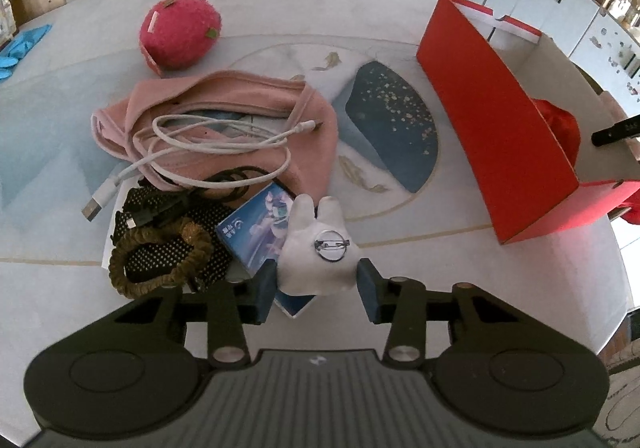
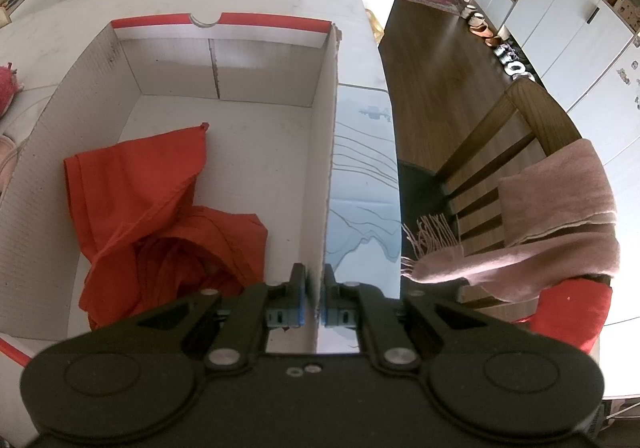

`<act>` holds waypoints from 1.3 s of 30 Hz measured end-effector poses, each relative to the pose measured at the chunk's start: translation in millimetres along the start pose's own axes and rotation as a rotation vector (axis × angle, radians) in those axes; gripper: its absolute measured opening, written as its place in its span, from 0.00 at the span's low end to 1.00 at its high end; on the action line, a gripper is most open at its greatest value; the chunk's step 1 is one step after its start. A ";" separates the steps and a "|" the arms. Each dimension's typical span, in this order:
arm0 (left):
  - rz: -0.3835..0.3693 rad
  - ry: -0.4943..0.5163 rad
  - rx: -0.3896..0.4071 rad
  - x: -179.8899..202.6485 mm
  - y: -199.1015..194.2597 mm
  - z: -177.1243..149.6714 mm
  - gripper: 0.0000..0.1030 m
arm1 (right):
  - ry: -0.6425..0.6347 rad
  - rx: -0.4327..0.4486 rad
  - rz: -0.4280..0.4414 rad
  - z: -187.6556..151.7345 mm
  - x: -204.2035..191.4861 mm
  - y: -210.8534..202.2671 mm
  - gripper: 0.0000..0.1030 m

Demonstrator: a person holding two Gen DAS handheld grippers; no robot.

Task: Organize objects
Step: 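Lower the left gripper onto the white plush toy and close, then carry the white plush toy with the left gripper into the box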

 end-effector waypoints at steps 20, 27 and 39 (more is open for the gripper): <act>-0.105 0.048 0.079 27.8 -37.6 59.7 0.35 | 0.013 -0.007 0.023 -1.0 -3.3 -0.7 0.03; -0.148 0.145 0.117 55.2 -47.8 103.9 0.35 | 0.013 -0.011 0.030 -1.5 -4.1 -1.0 0.03; -0.212 0.333 0.152 125.3 -42.9 168.5 0.35 | 0.007 -0.020 0.054 -6.1 -8.8 -3.9 0.03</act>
Point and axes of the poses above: each gripper's, at about its wrist camera, not at the fingertips, and y roughly the way its jaws point, x to its right, z to its top, the point moved 6 cm from there along y, roughly the way its jaws point, and after that the axes turned 12 degrees about y, right-handed, at the moved point
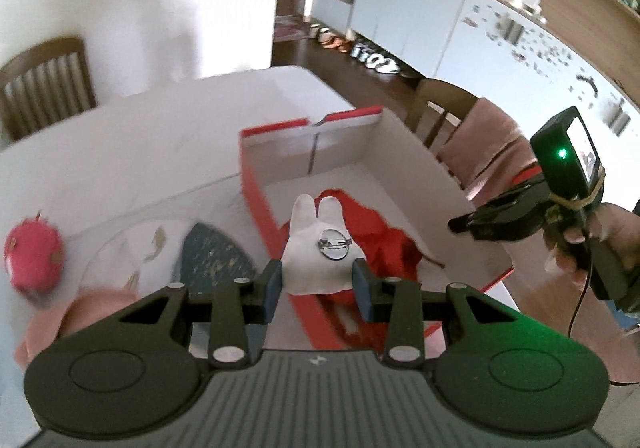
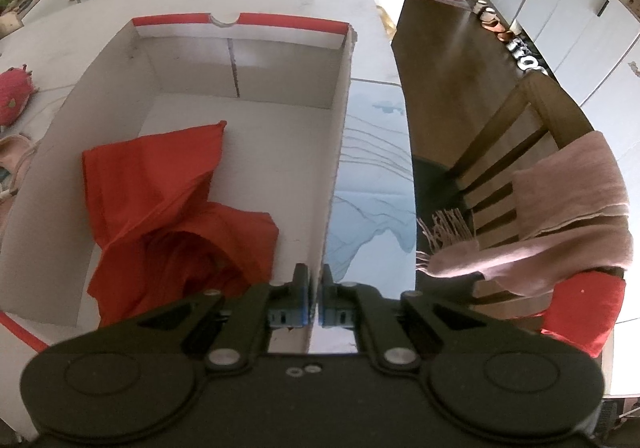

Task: Organize objects
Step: 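Carry the white plush toy with the left gripper into the box, then open the left gripper to release the toy onto the red cloth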

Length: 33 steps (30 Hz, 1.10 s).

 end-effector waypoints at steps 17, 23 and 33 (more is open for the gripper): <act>-0.042 0.107 -0.070 34.7 98.5 55.6 0.35 | -0.021 -0.001 0.019 -3.0 1.1 -1.2 0.03; -0.061 0.128 -0.139 46.9 141.4 58.6 0.35 | -0.024 -0.006 0.021 -2.4 1.2 -0.5 0.04; -0.096 0.140 -0.239 63.0 188.6 47.2 0.36 | -0.027 -0.011 0.026 -3.1 2.4 1.0 0.04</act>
Point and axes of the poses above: each gripper's, at about its wrist camera, not at the fingertips, and y roughly the way its jaws point, x to its right, z to its top, the point moved 6 cm from there along y, roughly the way its jaws point, and after that the axes turned 12 degrees about y, right-handed, at the moved point
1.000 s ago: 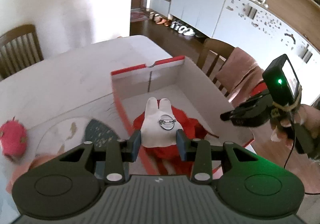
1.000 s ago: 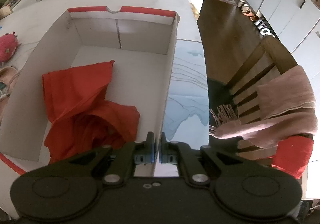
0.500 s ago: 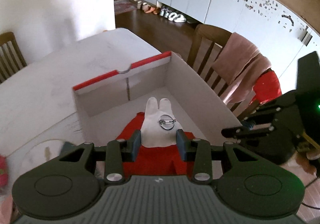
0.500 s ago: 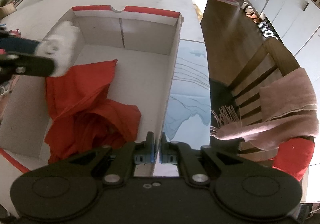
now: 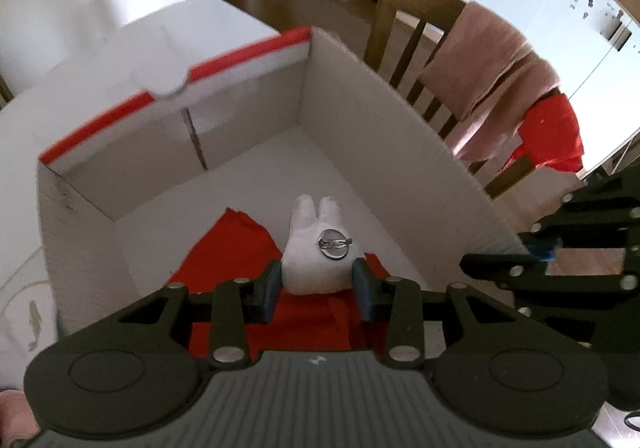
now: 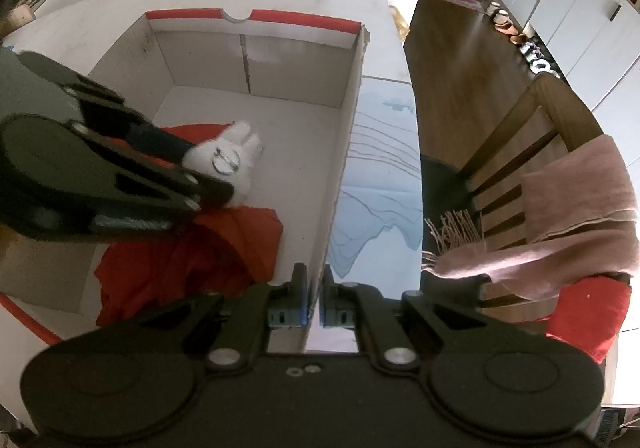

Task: Organize objects
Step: 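Open the left gripper to release the toy onto the red cloth, then move the left gripper back over the pile to the brown bracelet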

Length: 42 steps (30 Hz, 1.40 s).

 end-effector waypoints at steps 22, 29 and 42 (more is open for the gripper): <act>-0.006 0.003 0.005 -3.2 -10.0 -17.0 0.63 | -0.003 0.000 -0.005 -0.3 1.9 1.3 0.04; -0.017 -0.029 0.067 -9.3 -53.3 -32.2 0.63 | -0.017 -0.001 -0.020 0.1 2.5 1.4 0.03; 0.014 -0.042 0.150 -11.7 -115.3 -50.1 0.63 | -0.031 -0.009 -0.037 1.0 0.8 1.3 0.04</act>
Point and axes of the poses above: each gripper's, at about its wrist camera, not at the fingertips, and y roughly the way its jaws point, x to its right, z to its top, the point moved 6 cm from there along y, roughly the way its jaws point, and after that the axes turned 12 degrees about y, right-handed, at the moved point
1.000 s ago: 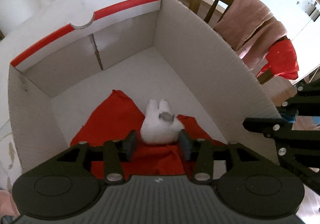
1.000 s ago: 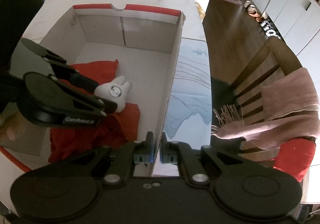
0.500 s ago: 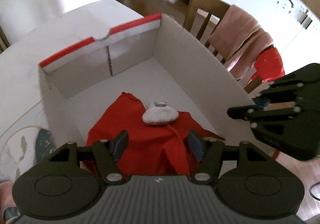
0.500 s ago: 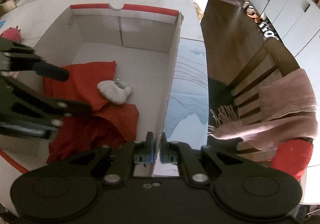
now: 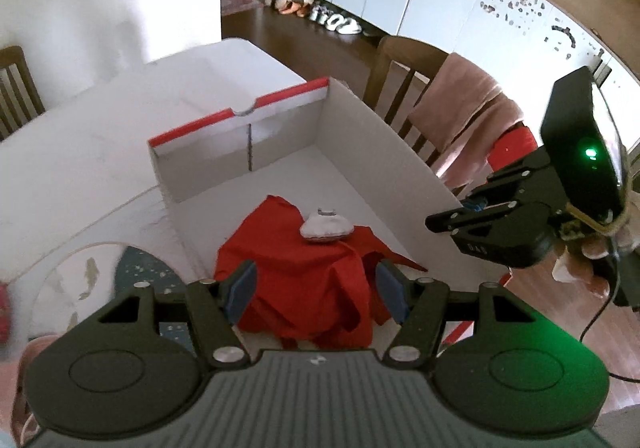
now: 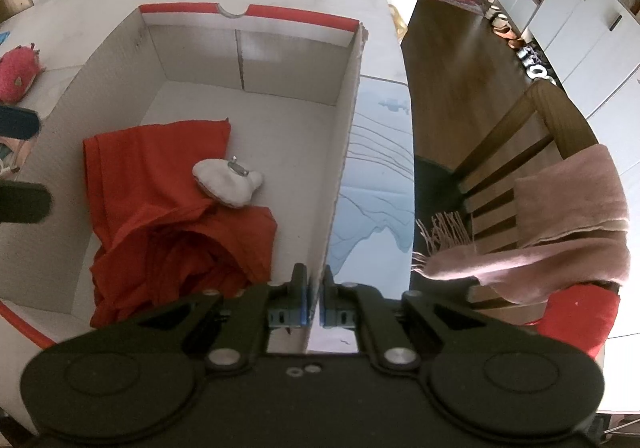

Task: Organize objects
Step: 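Move the left gripper back over the pile to the brown bracelet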

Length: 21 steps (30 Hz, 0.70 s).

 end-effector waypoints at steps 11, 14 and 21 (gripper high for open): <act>0.058 -0.043 0.047 -21.0 -49.3 -25.4 0.74 | -0.004 -0.006 -0.012 1.0 -1.1 0.5 0.04; 0.080 -0.061 0.057 -28.8 -62.2 -35.5 0.74 | -0.001 -0.008 -0.012 1.1 -0.8 0.7 0.04; 0.133 -0.143 0.083 -53.4 -92.5 -66.2 0.81 | 0.002 -0.010 -0.017 1.4 -1.0 1.4 0.05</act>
Point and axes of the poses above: each gripper's, at about its wrist camera, not at the fingertips, and y roughly the way its jaws point, x to its right, z to its top, the point moved 6 cm from there along y, roughly the way its jaws point, and after that the axes turned 12 degrees about y, right-handed, at the moved point
